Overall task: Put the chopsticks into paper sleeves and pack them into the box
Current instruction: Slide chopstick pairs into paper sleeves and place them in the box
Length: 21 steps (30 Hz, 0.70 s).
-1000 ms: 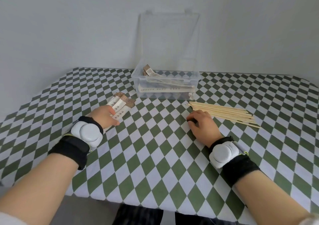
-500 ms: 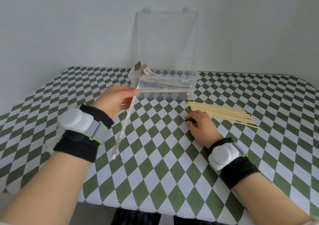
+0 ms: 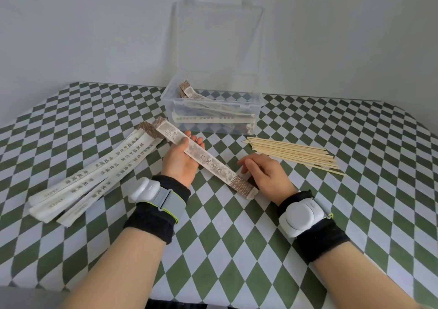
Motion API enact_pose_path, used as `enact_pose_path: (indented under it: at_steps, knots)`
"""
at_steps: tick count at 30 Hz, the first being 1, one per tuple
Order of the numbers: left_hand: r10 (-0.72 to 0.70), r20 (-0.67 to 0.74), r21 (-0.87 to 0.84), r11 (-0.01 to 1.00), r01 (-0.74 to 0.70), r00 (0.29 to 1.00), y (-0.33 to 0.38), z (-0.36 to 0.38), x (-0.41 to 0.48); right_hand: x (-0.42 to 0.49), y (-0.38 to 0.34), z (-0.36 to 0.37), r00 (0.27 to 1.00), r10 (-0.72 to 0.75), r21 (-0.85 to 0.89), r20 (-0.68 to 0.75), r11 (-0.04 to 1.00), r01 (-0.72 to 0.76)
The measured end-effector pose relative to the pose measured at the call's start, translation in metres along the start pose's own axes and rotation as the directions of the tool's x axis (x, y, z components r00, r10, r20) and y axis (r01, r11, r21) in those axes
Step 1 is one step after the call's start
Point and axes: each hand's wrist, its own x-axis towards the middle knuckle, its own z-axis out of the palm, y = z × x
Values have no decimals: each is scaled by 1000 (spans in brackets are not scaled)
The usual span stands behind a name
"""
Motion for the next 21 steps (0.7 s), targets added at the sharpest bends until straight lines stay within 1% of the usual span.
enact_pose_path:
  at_steps: [2, 5, 8, 11, 14, 17, 19, 21]
  knots:
    - [39, 25, -22, 999, -38, 999, 1, -2, 3, -1, -2, -2, 999, 21, 76, 45, 997, -24]
    - [70, 57, -64, 996, -66, 996, 2, -4, 5, -3, -4, -2, 992, 21, 43, 122, 999, -27]
    - [80, 49, -106, 992, -74, 996, 2, -4, 6, -2, -3, -1, 993, 29, 6, 117, 1000, -29]
    - [74, 75, -84, 994, -68, 994, 1, 0, 5, -2, -3, -2, 995, 56, 90, 82, 994, -63]
    - [-18, 152, -14, 1000, 21, 988, 0, 6, -1, -2, -3, -2, 997, 82, 147, 11, 986, -82]
    - [-149, 212, 130, 984, 123, 966, -10, 15, -11, -2, -5, -1, 994, 104, 195, -17, 976, -99]
    - [-215, 216, 183, 967, 177, 953, -20, 19, -17, -2, -4, 0, 995, 95, 205, -28, 975, -87]
    - [-244, 210, 203, 958, 202, 947, -29, 23, -21, -2, -2, -1, 997, 79, 206, -22, 976, -73]
